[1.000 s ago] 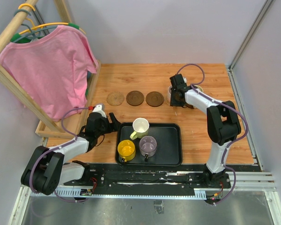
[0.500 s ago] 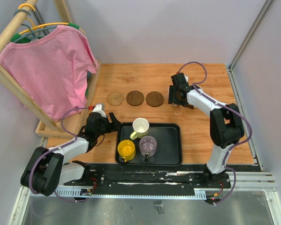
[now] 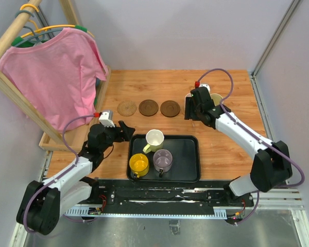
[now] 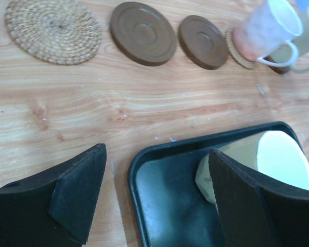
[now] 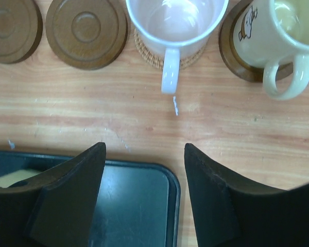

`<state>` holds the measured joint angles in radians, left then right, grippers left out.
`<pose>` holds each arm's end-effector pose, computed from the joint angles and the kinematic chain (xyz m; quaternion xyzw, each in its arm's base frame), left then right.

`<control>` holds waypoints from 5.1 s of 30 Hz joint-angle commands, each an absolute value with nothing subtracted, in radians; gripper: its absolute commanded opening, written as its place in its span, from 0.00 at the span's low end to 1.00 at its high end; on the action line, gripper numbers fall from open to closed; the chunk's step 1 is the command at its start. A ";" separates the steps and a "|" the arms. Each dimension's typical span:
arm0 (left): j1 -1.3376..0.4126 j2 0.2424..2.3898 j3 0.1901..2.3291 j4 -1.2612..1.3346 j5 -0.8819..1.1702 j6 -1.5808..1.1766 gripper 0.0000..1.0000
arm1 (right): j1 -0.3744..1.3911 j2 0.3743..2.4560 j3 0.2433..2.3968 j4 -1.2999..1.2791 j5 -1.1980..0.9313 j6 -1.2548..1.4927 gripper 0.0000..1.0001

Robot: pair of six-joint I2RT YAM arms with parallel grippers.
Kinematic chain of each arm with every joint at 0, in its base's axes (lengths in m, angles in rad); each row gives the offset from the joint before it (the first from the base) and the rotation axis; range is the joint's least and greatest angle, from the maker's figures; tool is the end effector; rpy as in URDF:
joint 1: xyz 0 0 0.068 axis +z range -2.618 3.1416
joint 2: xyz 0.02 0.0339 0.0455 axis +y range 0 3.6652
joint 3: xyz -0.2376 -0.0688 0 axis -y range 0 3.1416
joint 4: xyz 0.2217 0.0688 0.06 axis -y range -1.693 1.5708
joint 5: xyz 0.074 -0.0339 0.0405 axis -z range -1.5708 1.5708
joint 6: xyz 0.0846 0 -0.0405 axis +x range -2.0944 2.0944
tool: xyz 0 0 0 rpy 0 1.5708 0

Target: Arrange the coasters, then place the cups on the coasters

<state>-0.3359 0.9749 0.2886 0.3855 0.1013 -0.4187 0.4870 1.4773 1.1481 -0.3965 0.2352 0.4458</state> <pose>0.2306 -0.0896 0.1692 -0.0033 0.8046 -0.2561 0.5357 0.3131 0.1435 0.2315 0.0294 0.9065 0.0876 0.4119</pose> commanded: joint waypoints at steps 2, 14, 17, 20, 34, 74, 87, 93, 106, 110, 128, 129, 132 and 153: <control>-0.359 0.898 0.259 0.417 0.251 -0.380 0.84 | 0.518 1.365 1.054 -0.426 0.236 0.453 0.64; -0.550 0.864 0.286 0.297 0.179 -0.351 0.84 | 0.722 1.257 0.980 -0.460 0.161 0.452 0.68; -0.562 0.857 0.285 0.290 0.165 -0.352 0.84 | 0.800 1.234 0.944 -0.466 0.141 0.456 0.73; -0.568 0.846 0.287 0.293 0.150 -0.358 0.84 | 0.875 1.221 0.918 -0.471 0.129 0.482 0.79; -0.569 0.821 0.295 0.235 -0.003 -0.429 0.84 | 1.123 1.161 0.822 -0.411 0.173 0.612 0.99; -0.570 0.769 0.216 0.247 -0.024 -0.491 0.84 | 1.292 1.320 0.771 -0.463 0.321 0.748 0.62; -0.570 0.768 0.204 0.242 -0.034 -0.493 0.84 | 1.291 1.361 0.785 -0.465 0.329 0.754 0.45; -0.569 0.768 0.200 0.238 -0.034 -0.497 0.84 | 1.293 1.351 0.773 -0.455 0.317 0.750 0.32; -0.571 0.755 0.190 0.236 -0.026 -0.506 0.84 | 1.340 1.264 0.761 -0.539 0.384 0.791 0.01; -0.569 0.752 0.193 0.236 -0.030 -0.503 0.84 | 1.365 1.233 0.806 -0.665 0.507 0.881 0.01; -0.570 0.765 0.271 0.219 -0.116 -0.457 0.84 | 1.134 1.262 1.152 -0.729 0.749 0.600 0.01; -0.569 0.768 0.276 0.220 -0.127 -0.452 0.84 | 1.101 1.271 1.166 -0.710 0.731 0.577 0.01; -0.569 0.787 0.295 0.224 -0.154 -0.439 0.84 | 1.005 1.306 1.207 -0.641 0.643 0.509 0.01; -0.569 0.908 0.360 0.210 -0.260 -0.387 0.85 | 0.642 1.864 1.656 -0.589 0.309 0.417 0.01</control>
